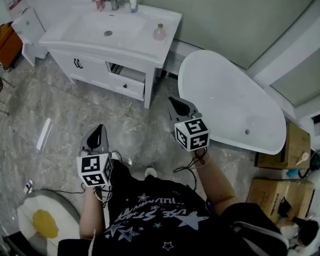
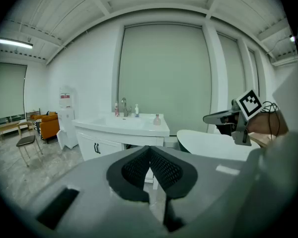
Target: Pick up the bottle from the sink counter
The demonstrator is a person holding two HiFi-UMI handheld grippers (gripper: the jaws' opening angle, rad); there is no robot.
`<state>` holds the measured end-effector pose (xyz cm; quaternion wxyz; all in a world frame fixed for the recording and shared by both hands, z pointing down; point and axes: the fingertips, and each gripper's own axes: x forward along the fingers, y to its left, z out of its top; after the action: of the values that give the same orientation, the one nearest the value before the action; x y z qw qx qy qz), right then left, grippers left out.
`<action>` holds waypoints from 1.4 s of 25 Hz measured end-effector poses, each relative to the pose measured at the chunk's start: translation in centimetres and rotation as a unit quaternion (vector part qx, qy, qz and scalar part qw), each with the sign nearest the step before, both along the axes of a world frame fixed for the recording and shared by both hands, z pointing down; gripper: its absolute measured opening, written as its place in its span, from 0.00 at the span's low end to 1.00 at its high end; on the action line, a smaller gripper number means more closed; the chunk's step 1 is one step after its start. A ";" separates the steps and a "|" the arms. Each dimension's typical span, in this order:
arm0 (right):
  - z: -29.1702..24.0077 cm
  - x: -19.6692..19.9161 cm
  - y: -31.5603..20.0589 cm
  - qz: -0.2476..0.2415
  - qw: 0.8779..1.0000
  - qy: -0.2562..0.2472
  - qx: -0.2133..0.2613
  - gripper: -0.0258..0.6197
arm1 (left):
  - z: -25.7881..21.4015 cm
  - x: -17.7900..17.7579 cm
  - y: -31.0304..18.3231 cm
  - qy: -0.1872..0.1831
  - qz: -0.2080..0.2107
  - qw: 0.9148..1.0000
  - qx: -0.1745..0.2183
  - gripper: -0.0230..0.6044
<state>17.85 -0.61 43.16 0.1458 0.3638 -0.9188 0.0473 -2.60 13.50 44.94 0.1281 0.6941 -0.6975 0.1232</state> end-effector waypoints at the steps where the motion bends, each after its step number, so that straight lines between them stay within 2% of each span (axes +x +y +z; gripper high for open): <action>1: -0.1 0.4 0.1 0.000 1.000 -0.001 0.000 0.04 | -0.1 0.4 0.1 -0.005 0.001 1.000 0.000 0.07; 9: -0.3 1.7 0.9 -0.006 1.000 -0.002 0.001 0.04 | -0.7 2.6 0.3 -0.016 0.010 1.000 0.003 0.07; 16: 0.6 0.3 1.3 -0.003 1.000 -0.001 -0.008 0.04 | 0.7 1.6 1.0 -0.005 0.013 1.000 -0.008 0.07; 24: -0.5 -4.6 -1.2 0.013 1.000 -0.016 0.001 0.04 | -0.6 -4.8 -2.0 0.000 0.011 1.000 0.015 0.07; 27: -1.2 -7.0 -2.9 0.032 0.999 -0.034 0.000 0.04 | -0.6 -7.4 -4.0 0.004 0.026 1.000 0.013 0.07; 32: -2.1 -11.2 -5.9 0.068 0.997 -0.035 0.009 0.05 | -1.1 -12.4 -7.9 0.007 0.055 0.998 0.020 0.07; 35: -2.6 -13.9 -7.6 0.082 0.996 -0.037 0.011 0.17 | -1.7 -15.6 -10.2 0.011 0.067 0.997 0.029 0.07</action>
<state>3.92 -8.17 40.55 0.1035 0.4376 -0.8910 0.0625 -18.17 3.26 43.21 0.1075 0.7439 -0.6514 0.1036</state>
